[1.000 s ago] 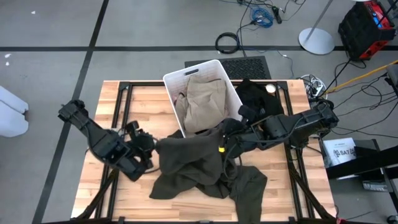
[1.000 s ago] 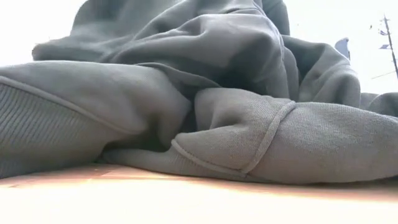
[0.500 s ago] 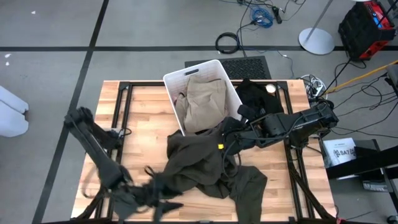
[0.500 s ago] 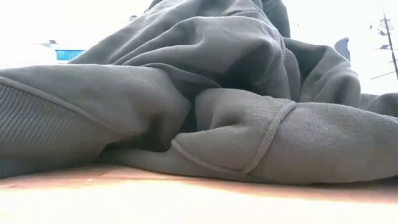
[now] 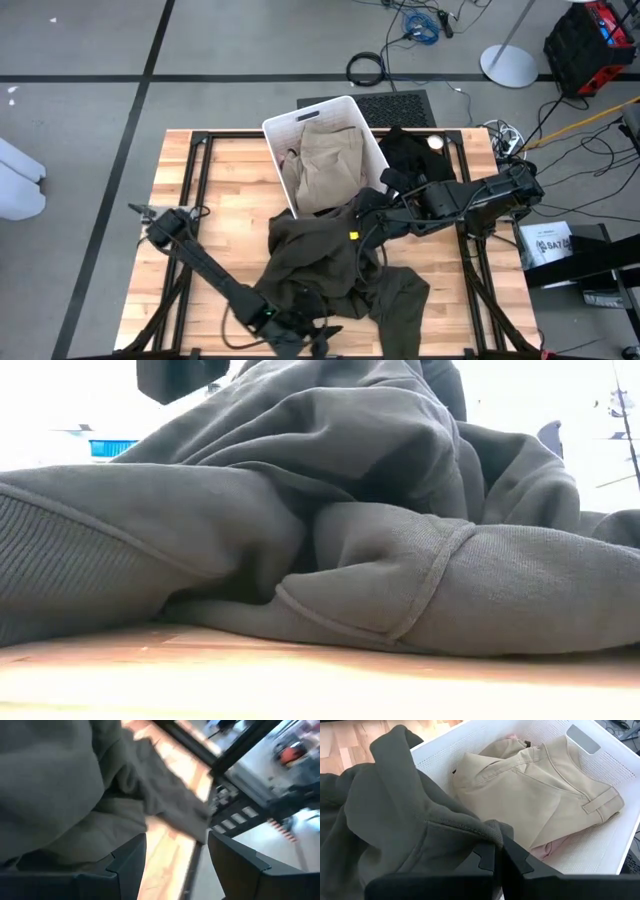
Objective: Sort clothes
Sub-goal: Put the folded gray jacket into the white laundry bin
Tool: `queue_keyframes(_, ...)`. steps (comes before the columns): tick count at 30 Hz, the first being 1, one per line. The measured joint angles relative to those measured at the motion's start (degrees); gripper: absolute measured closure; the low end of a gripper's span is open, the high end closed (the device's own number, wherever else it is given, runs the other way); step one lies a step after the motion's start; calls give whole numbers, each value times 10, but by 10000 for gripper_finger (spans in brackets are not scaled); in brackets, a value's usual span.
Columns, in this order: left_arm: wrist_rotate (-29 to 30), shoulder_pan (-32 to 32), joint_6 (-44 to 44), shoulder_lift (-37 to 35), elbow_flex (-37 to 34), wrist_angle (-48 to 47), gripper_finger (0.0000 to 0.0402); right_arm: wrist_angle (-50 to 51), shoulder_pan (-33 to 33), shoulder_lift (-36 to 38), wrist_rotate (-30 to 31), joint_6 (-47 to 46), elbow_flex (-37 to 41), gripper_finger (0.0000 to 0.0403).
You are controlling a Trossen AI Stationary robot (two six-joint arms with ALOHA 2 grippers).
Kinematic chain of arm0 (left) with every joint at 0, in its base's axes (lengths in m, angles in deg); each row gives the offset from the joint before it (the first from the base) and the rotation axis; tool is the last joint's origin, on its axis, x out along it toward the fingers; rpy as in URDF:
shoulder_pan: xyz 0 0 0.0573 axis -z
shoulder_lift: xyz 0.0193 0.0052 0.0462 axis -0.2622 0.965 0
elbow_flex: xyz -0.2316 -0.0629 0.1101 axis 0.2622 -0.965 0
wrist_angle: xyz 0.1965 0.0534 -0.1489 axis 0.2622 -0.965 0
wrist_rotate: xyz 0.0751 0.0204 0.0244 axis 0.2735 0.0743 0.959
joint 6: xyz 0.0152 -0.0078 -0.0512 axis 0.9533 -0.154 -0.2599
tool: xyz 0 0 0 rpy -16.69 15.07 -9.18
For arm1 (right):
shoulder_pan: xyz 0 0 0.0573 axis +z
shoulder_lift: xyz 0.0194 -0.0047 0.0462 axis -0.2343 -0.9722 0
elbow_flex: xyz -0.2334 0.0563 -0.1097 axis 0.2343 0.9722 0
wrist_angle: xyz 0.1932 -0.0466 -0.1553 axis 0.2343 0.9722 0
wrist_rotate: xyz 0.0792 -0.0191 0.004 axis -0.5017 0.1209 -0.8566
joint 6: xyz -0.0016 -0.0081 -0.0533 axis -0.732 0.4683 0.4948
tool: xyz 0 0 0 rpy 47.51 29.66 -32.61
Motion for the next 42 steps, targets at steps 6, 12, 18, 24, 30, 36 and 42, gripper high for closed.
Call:
queue_keyframes(6,-8,-30,-23,50,93,-176,181,-4,-3,0,-5,2,0,403)
queue_keyframes(12,-31,-40,-30,92,147,-301,181,-4,-3,0,-5,3,0,403)
queue_keyframes(18,-80,-50,2,130,154,-295,181,-4,-3,0,-5,3,0,403)
queue_keyframes(24,-71,-56,118,141,156,-295,181,-4,-3,0,-5,4,0,403)
queue_keyframes(30,-75,-68,135,141,156,-301,181,-4,-3,0,-6,5,0,403)
queue_keyframes(36,-118,-87,91,159,156,-300,221,-4,-3,0,-7,5,0,403)
queue_keyframes(42,-121,-86,109,161,159,-308,370,-4,-3,0,-18,5,0,403)
